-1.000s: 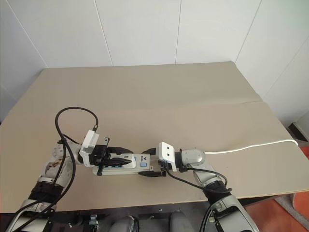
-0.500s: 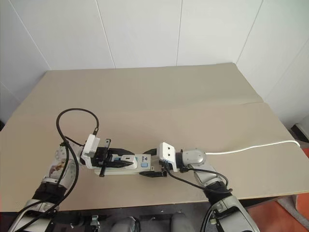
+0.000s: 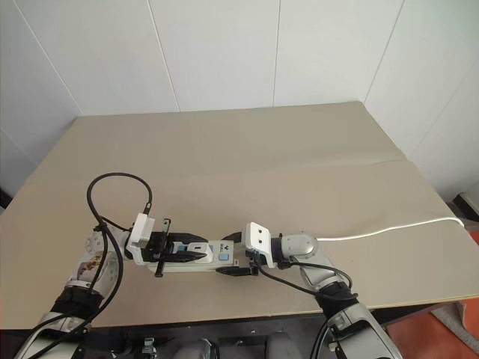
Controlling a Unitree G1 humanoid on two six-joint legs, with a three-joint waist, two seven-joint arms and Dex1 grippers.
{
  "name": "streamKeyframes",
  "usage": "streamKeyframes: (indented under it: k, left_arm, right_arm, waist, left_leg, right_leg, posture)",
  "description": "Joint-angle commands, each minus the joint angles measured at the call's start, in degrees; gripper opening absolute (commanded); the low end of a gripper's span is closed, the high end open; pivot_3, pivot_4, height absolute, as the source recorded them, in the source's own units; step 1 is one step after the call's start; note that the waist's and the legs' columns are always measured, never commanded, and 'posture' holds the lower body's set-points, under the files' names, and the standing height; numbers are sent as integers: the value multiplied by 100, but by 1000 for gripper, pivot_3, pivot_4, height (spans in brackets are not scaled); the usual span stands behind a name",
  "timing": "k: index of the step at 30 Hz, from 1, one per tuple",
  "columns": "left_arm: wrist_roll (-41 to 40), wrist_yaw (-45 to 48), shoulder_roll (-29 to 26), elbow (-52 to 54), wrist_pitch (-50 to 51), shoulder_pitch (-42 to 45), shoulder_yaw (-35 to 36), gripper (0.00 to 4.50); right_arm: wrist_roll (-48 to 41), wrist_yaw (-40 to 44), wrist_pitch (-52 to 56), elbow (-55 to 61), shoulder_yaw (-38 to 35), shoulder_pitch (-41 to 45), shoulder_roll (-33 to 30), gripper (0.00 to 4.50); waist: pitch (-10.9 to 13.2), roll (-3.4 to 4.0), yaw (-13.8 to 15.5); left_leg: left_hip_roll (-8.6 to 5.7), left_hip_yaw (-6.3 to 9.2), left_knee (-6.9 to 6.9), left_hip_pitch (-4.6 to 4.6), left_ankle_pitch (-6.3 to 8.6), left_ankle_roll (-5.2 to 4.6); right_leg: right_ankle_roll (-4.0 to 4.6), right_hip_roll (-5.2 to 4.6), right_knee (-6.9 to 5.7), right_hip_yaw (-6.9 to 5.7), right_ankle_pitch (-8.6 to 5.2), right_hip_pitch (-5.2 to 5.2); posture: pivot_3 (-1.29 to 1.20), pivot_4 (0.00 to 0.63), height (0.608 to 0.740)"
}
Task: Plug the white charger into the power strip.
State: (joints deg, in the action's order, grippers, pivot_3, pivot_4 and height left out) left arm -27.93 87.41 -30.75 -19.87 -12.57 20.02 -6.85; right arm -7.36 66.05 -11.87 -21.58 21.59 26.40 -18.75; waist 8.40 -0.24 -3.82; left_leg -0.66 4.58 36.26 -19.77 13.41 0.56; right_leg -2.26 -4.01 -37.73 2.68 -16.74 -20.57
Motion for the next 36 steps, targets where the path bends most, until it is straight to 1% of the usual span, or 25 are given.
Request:
streamKeyframes:
  k: [1,3,5,7,8,11,16,23,25,27,28,30,31,33,34,36]
  left_arm:
    - [786,10,-399,-1033,50,-318,-169,1019]
    - [755,-1,-398,-1119,67,-252,-159,1019]
    - [719,-38,-387,-1173,105,-198,-136,1019]
    - [677,-53,-358,-1243,90,-143,-103,1732]
    - [669,-55,-336,-1279,40,-119,-74,1938]
    - [700,-37,-281,-1359,-52,-55,2,2851]
    - [709,209,-362,-1109,27,-108,19,4463]
    - [836,369,-666,-831,197,-217,58,4488]
    - [799,287,-789,-713,347,-231,185,4488]
    - [720,138,-886,-605,396,-234,391,4488]
    - [708,68,-903,-566,350,-246,465,4488]
    - [578,45,-1059,-559,496,-156,694,4488]
    - [531,66,-1121,-560,570,-121,769,4488]
    - [308,91,-1240,-519,905,-33,1002,4500]
    - [155,69,-1323,-486,1115,25,1169,4500]
    - [-80,102,-1514,-402,1447,73,1441,4500]
  right_arm:
    - [217,185,-109,-52,138,-111,-130,3428]
    - [218,165,-115,-60,143,-109,-131,3428]
    - [214,152,-115,-47,144,-120,-141,3428]
    - [220,135,-117,-41,150,-131,-144,3428]
    - [220,130,-115,-37,152,-136,-143,3428]
    - [216,126,-114,-20,153,-152,-144,3428]
    - [227,108,-122,-53,152,-135,-121,3428]
    - [226,123,-128,-57,160,-130,-121,3428]
    - [213,145,-117,-70,160,-126,-117,3428]
    - [213,103,-71,-87,130,-111,-93,3428]
    - [222,74,-61,-93,114,-105,-82,3428]
    - [162,41,57,-114,46,-55,-38,3428]
    - [135,42,123,-121,22,-34,-23,3428]
    - [97,85,175,-121,-12,4,-23,4140]
    - [59,141,211,-109,-31,26,-38,4374]
    - [0,227,278,-59,-70,44,-74,4442]
  waist:
    - [0,0,1]
    - [-1,1,3]
    - [-3,2,8]
    - [-4,4,9]
    - [-1,5,-22]
    - [0,4,36]
    - [0,4,79]
    - [1,5,56]
    - [12,-9,48]
    - [18,-22,42]
    - [19,-24,34]
    - [27,-35,36]
    - [35,-48,36]
    - [45,-61,39]
    - [52,-63,45]
    - [64,-81,56]
  left_leg:
    - [3,0,-8,17,0,0]
    - [6,-2,-27,46,0,1]
    - [17,-2,-28,46,0,1]
    - [25,-2,-28,46,0,1]
    - [27,-3,-27,47,0,1]
    - [42,-7,-32,42,0,1]
    - [47,-9,-33,41,1,1]
    - [54,-9,-42,34,2,3]
    - [56,-9,-44,31,2,3]
    - [60,-6,-40,0,3,5]
    - [60,-5,-38,-32,3,5]
    - [59,-5,-36,-70,2,4]
    - [61,-3,-36,-75,2,4]
    - [72,0,-35,-88,2,4]
    - [72,0,-32,-96,2,4]
    - [68,-2,-16,-121,1,5]
  right_leg:
    - [-2,2,9,0,-1,19]
    - [-3,2,21,0,-6,42]
    - [-3,5,21,0,-7,41]
    - [-3,10,21,0,-7,41]
    - [-3,13,20,1,-7,40]
    - [0,28,28,7,-7,29]
    - [1,27,30,9,-6,30]
    - [12,35,57,10,1,28]
    - [12,37,58,11,1,23]
    - [17,50,59,7,4,-8]
    - [27,55,58,7,10,-43]
    - [79,58,51,7,43,-84]
    - [80,60,49,2,44,-88]
    - [96,69,48,-6,53,-103]
    - [100,70,47,-8,55,-111]
    - [99,67,23,-7,55,-143]
  posture:
    - [0,150,740]
    - [0,150,740]
    - [0,150,740]
    - [0,150,740]
    - [0,150,740]
    - [0,150,740]
    - [0,150,740]
    - [0,150,740]
    - [0,150,740]
    - [0,150,740]
    - [0,150,740]
    - [0,150,740]
    - [0,150,740]
    - [0,150,740]
    - [0,150,740]
    - [0,150,740]
